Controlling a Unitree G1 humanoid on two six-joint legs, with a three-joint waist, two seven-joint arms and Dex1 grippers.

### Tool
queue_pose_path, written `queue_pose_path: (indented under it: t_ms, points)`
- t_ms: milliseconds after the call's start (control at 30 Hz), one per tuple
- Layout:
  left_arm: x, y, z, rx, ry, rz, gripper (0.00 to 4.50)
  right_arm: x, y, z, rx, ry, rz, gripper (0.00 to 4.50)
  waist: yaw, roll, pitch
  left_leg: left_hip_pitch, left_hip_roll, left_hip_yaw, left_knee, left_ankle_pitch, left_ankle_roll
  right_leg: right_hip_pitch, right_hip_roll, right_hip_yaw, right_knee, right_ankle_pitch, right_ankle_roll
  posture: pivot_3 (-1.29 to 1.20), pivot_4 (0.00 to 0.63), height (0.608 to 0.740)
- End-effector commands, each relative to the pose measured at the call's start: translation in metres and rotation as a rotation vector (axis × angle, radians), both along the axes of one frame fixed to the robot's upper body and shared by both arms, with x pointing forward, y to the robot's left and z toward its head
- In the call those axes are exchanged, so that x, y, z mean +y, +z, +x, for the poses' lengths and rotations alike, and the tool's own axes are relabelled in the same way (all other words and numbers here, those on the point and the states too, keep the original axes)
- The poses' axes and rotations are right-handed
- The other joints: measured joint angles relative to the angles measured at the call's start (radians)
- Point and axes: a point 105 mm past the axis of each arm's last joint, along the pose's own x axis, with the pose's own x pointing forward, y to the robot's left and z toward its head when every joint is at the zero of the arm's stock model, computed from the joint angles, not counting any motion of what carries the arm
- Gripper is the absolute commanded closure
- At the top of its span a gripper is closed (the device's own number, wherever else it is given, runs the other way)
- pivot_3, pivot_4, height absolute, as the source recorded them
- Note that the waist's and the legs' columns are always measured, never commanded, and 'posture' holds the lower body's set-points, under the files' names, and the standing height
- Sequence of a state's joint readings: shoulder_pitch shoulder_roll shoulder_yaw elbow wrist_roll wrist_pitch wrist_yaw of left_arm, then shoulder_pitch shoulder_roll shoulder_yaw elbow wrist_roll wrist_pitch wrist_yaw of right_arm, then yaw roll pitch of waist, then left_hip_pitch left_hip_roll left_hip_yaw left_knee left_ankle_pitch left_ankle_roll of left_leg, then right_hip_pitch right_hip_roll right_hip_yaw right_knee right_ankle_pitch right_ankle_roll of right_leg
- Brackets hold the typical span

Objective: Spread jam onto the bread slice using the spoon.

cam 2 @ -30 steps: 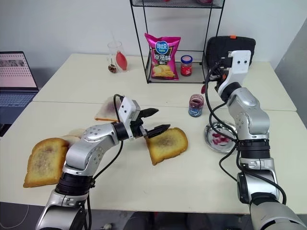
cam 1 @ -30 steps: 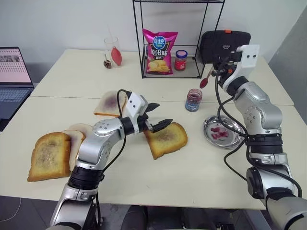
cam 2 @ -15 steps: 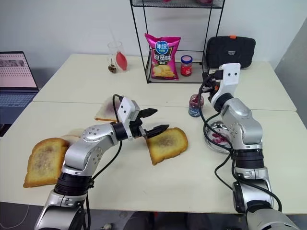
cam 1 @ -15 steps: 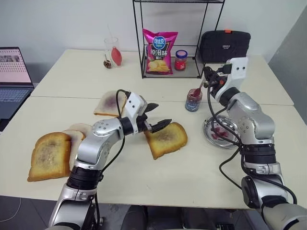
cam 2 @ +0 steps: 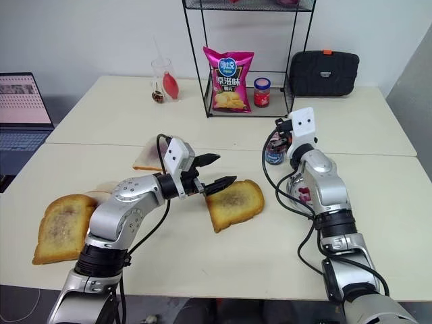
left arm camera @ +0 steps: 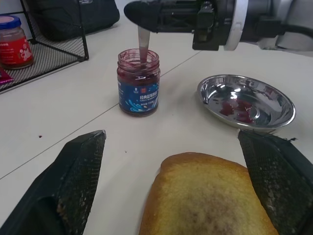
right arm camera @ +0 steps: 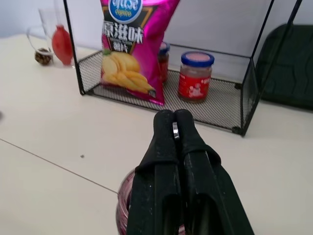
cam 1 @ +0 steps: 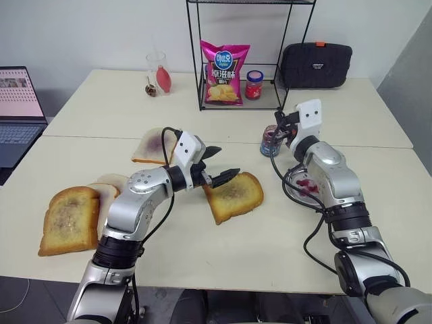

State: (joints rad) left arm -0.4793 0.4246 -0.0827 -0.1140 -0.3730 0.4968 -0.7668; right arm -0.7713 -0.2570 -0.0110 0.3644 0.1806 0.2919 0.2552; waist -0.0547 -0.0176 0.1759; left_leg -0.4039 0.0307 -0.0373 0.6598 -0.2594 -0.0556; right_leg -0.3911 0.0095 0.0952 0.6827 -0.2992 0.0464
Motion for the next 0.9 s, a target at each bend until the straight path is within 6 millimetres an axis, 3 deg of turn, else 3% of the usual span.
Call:
queue_pose_path:
  t_ms: [33,367,900]
  points:
    - [-0.003,0.015,-0.003,-0.059,-0.009,-0.021,0.0,-0.019,0.023,0.01,0.03,-0.071,0.264,4.49,0.0,0.0,0.0,0.0,0.0,0.0,0.0,0.0,0.0,0.0,0.0,0.0,0.0,0.0,0.0,0.0,0.15,0.74]
    - [-0.007,0.012,0.0,-0.056,-0.02,-0.023,0.0,-0.035,0.03,0.01,0.125,-0.093,0.533,4.49,0.001,0.0,0.0,0.0,0.0,-0.001,0.0,0.0,0.0,0.0,-0.001,0.0,0.0,0.0,0.0,0.0,0.15,0.74]
    - [-0.013,0.013,0.004,-0.062,-0.045,-0.028,0.0,-0.037,0.05,0.001,0.118,-0.098,0.591,4.49,-0.001,0.0,0.0,0.0,-0.001,0.0,0.0,0.0,0.0,0.0,-0.001,0.0,0.0,0.0,0.0,0.0,0.15,0.74]
